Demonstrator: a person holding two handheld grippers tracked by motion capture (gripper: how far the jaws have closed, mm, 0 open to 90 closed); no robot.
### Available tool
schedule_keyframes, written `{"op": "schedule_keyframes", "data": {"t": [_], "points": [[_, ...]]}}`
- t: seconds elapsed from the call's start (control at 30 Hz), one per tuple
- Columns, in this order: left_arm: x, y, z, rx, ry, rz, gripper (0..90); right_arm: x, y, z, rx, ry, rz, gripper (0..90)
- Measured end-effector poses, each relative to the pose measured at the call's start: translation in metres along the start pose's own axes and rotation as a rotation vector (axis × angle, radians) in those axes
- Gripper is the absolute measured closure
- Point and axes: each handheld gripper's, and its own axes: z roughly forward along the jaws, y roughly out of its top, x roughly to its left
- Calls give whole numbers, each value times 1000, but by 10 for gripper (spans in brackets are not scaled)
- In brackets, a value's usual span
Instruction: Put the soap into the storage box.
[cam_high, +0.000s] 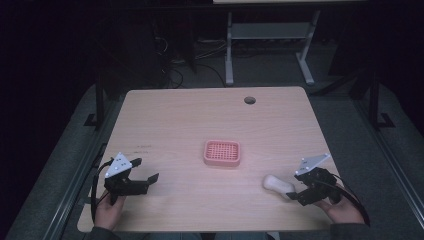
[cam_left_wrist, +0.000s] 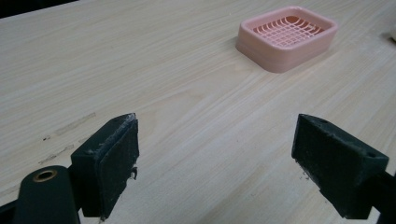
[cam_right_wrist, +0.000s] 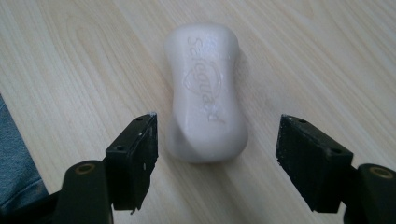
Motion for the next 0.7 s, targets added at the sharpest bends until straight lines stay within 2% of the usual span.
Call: {"op": "schedule_keyframes", "data": {"t": [0.43,0.7], "points": [[1,0,-1,3,0,-1,145,3,24,19,49,21,-70,303],[1,0,-1,-6,1,-12,145,5,31,30,75,31,-90,322]]}}
